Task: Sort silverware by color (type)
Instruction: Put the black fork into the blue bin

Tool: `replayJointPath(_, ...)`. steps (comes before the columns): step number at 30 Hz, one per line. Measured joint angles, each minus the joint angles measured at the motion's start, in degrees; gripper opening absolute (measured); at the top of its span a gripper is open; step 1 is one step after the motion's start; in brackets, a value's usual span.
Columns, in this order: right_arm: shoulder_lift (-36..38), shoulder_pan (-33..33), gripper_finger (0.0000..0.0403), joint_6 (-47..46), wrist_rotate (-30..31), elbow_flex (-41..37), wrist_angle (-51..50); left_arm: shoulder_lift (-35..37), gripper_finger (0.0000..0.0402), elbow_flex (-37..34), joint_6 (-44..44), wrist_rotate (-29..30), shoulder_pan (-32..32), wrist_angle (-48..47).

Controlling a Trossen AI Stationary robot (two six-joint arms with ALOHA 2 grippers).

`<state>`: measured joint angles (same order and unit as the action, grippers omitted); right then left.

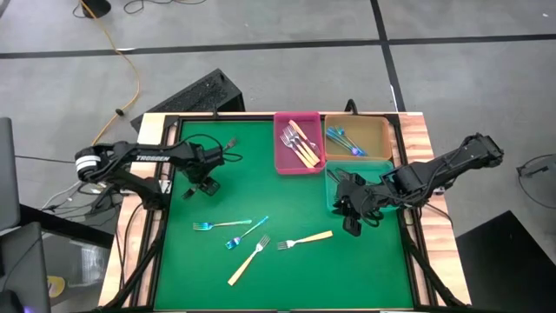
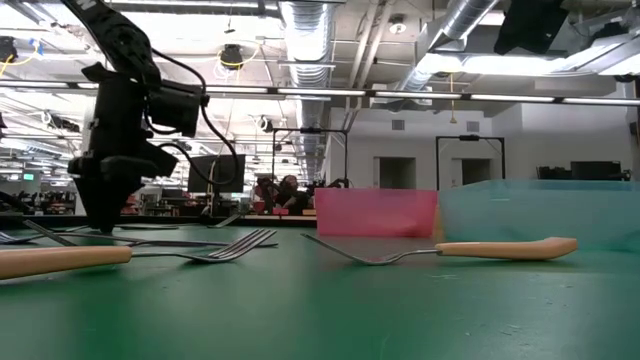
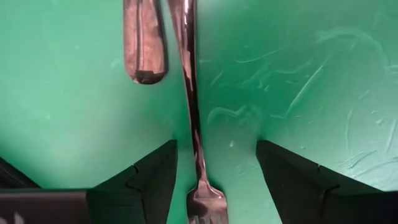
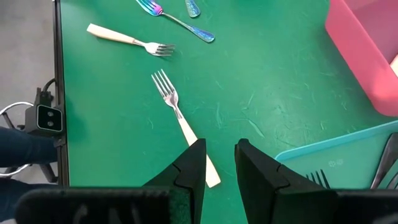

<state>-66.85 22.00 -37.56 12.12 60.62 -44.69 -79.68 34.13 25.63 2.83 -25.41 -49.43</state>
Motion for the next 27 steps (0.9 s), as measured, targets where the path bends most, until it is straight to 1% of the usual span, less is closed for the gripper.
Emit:
replayJointPath(2, 0.0, 0.0, 0.0109, -0.01, 0.0, 0.0, 0.15, -0.15, 0.0204, 0.06, -0.02, -0.49, 0.0, 0.22)
replayJointPath(4, 0.0, 0.0, 0.0109, -0.07, 0.0, 0.0, 0.25, 0.08, 0.0183, 0.22, 0.01, -0.46, 0.02, 0.2)
replayJointPath(9, 0.0, 0.0, 0.0109, -0.11, 0.0, 0.0, 0.24, 0.59, 0.0105, 0.13, 1.98, -0.72, 0.13, 0.25)
replayJointPath(15, 0.0, 0.0, 0.0109, -0.1, 0.05, 0.0, 0.22, 0.59, 0.0014, 0.11, 1.97, -1.67, 0.09, 0.18)
replayJointPath(16, 0.0, 0.0, 0.0109, -0.1, 0.18, 0.0, 0.22, 0.59, 0.0008, 0.11, 1.97, -1.69, 0.07, 0.12)
replayJointPath(22, 0.0, 0.0, 0.0109, -0.09, 1.83, 0.02, 0.22, 1.07, 0.0002, -0.02, 2.54, -3.23, 0.02, -0.11)
replayJointPath(26, 0.0, 0.02, 0.0109, 0.03, 1.96, 0.02, 0.22, 3.49, 0.0002, -0.22, 3.47, -4.05, 0.45, -0.49)
replayJointPath(27, 0.0, 0.02, 0.0109, 0.04, 2.18, 0.02, 0.22, 4.49, 0.0001, -0.37, 3.89, -5.71, 0.64, -0.6)
